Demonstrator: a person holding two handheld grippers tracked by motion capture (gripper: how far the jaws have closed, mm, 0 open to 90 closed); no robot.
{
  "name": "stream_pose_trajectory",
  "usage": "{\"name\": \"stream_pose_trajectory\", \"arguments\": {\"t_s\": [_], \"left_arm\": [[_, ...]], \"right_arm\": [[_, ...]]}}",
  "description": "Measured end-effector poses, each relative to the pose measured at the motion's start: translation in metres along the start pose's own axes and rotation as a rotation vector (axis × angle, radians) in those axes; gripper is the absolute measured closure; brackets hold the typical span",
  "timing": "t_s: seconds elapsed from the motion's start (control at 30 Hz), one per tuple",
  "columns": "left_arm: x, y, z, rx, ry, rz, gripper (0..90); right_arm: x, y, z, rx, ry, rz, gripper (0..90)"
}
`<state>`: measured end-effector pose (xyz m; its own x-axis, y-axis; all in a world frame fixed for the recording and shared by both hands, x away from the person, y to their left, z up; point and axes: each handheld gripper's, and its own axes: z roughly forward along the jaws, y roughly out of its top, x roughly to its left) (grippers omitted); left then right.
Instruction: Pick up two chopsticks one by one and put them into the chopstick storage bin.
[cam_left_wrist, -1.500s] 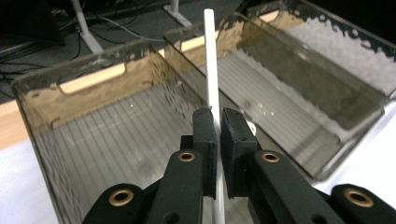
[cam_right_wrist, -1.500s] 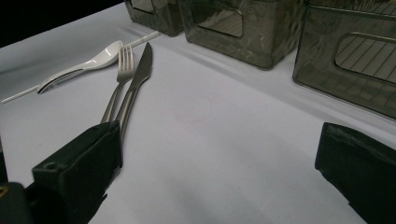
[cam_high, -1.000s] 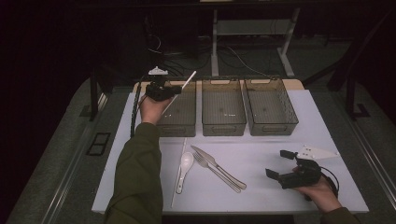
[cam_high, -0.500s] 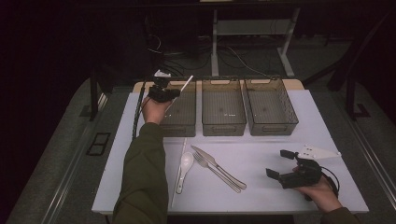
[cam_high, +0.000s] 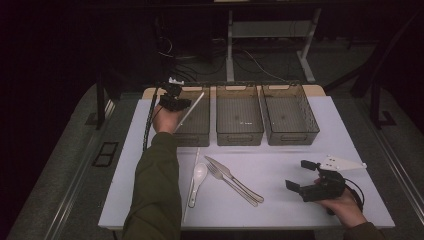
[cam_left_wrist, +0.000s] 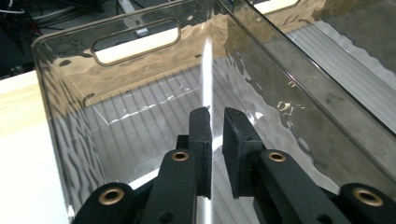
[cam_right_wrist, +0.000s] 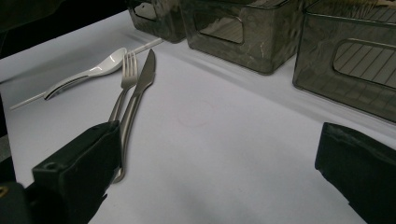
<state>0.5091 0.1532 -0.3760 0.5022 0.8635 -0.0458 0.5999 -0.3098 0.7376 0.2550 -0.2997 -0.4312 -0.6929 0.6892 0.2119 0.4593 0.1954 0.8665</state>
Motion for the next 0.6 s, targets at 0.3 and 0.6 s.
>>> {"name": "stream_pose_trajectory", "arguments": {"t_s": [0.3, 0.6], "left_arm": [[-0.004, 0.005, -0.015, -0.028, -0.030, 0.010, 68.7], [-0.024, 0.002, -0.045, -0.062, -0.055, 0.026, 57.9]], "right_arm": [[0.000, 0.000, 0.000, 0.004, -0.001, -0.001, 0.8], [-0.001, 0.000, 0.000, 0.003, -0.007, -0.002, 0.8]]}}
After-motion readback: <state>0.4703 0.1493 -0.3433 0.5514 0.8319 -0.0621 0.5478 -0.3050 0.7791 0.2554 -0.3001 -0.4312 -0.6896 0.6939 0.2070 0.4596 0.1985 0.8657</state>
